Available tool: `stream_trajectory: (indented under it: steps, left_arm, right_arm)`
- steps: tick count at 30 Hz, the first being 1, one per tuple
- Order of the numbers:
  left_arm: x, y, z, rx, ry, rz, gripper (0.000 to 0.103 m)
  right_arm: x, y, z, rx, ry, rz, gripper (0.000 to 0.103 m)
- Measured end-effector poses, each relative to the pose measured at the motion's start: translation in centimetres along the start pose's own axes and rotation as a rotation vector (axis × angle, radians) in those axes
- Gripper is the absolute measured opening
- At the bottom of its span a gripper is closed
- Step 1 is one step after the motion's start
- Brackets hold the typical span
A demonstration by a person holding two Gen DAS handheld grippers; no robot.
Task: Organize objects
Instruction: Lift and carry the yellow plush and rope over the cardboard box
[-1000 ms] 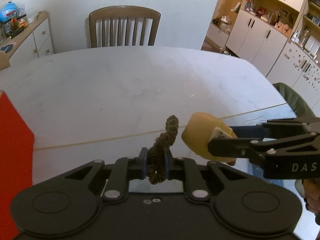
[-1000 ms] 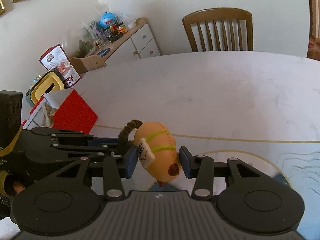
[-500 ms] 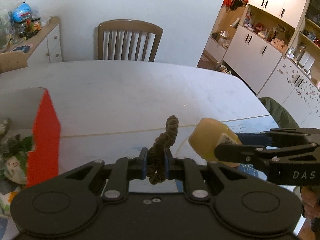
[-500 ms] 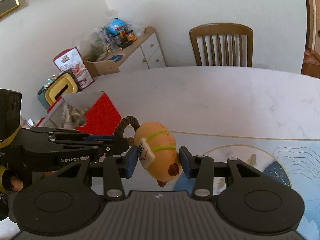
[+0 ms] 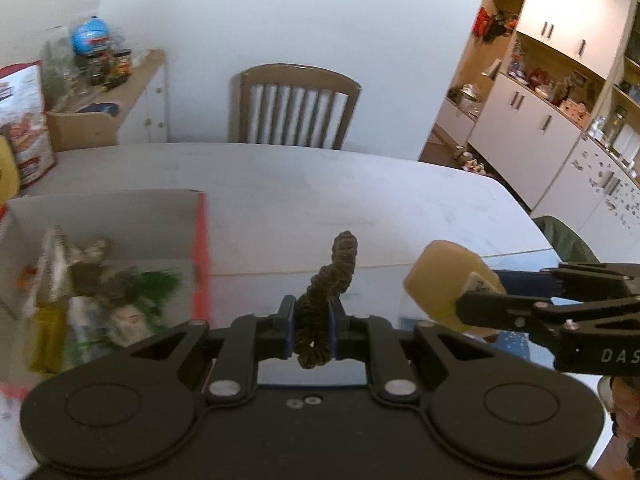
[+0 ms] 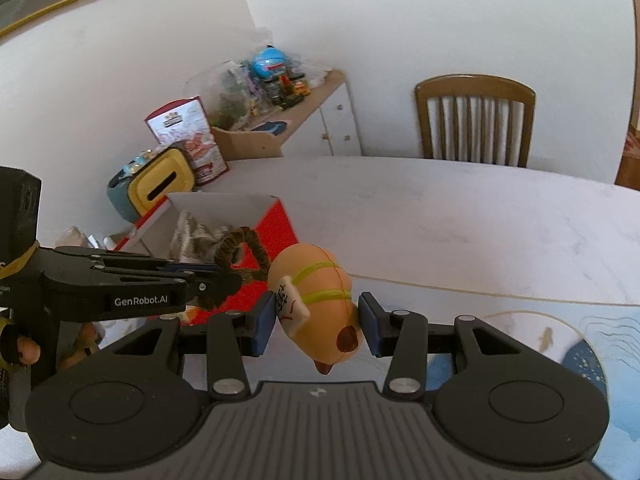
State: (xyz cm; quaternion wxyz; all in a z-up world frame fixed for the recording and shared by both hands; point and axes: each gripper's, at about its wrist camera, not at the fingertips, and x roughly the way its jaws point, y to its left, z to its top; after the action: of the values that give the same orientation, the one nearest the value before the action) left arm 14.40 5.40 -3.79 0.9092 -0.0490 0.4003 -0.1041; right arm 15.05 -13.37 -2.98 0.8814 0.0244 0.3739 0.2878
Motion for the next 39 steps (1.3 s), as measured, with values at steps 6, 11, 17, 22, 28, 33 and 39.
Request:
stream_trajectory:
  steps: [6, 11, 17, 22, 28, 33, 39]
  left_arm:
    - [-2.3, 3.8, 0.0, -0.025, -0.015, 0.046, 0.014]
    - [-3.7, 7.3, -0.1, -0.056, -0.027, 0.091, 0.014]
    - [-4.7, 11.4, -0.5, -0.091, -0.029, 0.147, 0.014]
    - [-5.2, 14.5, -0.9, -0.114, -0.023, 0.19, 0.014]
    - [-4.9, 17.8, -1.3, -0.132, 0.002, 0.229, 0.014]
    - [-3.6, 19.6, -1.7, -0.127, 0.036, 0.257, 0.014]
    - [-1.5, 21.3, -2.0, -0.124, 0.081, 0.278, 0.014]
  right_arm:
    - [0.9, 3.4, 0.8, -0.037, -0.007, 0.021, 0.044]
    - [2.2, 6.1, 1.5, -0.062, -0.011, 0.028, 0.044]
    - [4.2, 8.9, 2.4, -0.082, -0.015, 0.039, 0.044]
    - [6.3, 10.8, 2.8, -0.095, -0.009, 0.041, 0.044]
    - [9.7, 12.8, 3.0, -0.122, 0.02, 0.034, 0.044]
    - [13.0, 13.9, 3.0, -0.135, 0.059, 0.037, 0.044]
    - [16.8, 15.1, 2.2, -0.171, 0.115, 0.0, 0.044]
